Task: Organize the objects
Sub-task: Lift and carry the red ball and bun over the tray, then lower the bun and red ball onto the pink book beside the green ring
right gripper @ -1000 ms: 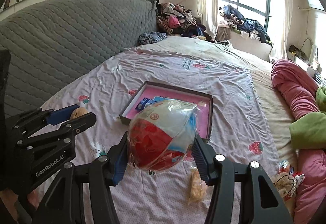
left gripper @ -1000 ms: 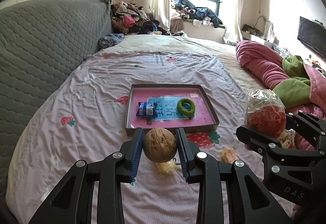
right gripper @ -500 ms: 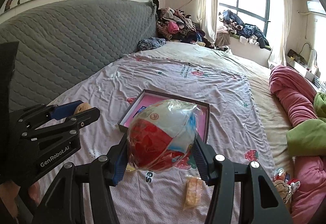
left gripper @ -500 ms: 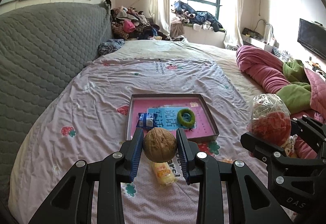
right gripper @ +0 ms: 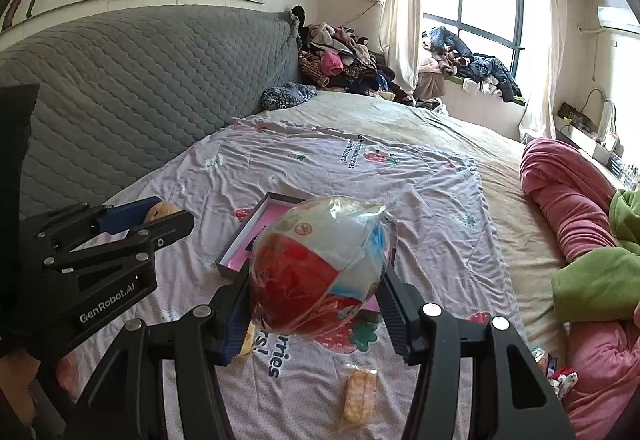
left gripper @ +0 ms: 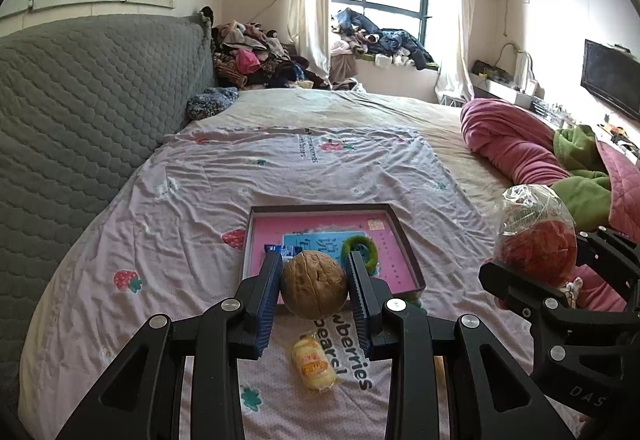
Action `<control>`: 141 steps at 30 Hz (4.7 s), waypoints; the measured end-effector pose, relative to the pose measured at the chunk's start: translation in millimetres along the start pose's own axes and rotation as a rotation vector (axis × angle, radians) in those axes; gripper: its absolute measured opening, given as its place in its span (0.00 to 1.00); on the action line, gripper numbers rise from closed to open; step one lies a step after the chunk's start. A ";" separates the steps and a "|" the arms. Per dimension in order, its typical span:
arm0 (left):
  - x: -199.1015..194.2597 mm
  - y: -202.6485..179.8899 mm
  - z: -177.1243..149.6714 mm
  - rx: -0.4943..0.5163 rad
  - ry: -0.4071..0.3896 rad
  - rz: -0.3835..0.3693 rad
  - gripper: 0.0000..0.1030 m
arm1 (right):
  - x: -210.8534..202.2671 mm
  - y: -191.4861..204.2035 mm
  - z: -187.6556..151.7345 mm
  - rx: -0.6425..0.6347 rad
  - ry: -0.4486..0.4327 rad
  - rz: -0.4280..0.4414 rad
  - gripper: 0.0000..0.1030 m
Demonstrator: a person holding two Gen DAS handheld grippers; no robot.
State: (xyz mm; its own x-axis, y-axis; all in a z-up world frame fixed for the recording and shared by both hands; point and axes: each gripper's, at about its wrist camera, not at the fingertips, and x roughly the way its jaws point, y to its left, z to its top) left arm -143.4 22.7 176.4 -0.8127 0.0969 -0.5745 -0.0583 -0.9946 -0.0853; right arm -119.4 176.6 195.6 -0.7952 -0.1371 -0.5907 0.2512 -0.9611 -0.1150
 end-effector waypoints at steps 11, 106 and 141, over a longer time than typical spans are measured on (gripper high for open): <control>26.3 -7.6 15.0 0.021 0.007 0.003 0.33 | 18.1 -10.2 8.5 0.006 -0.006 0.000 0.55; 311.4 -9.6 -40.9 0.077 0.281 -0.005 0.33 | 278.3 -69.1 -65.5 0.044 0.300 0.004 0.55; 337.4 -9.0 -47.8 0.048 0.362 -0.009 0.33 | 304.3 -76.5 -77.1 0.080 0.377 0.021 0.56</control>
State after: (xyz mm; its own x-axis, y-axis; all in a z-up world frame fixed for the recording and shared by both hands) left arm -389.3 66.1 -55.5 -0.5547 0.1035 -0.8256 -0.0982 -0.9934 -0.0585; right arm -338.1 227.0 -36.9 -0.5282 -0.0735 -0.8459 0.2097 -0.9767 -0.0461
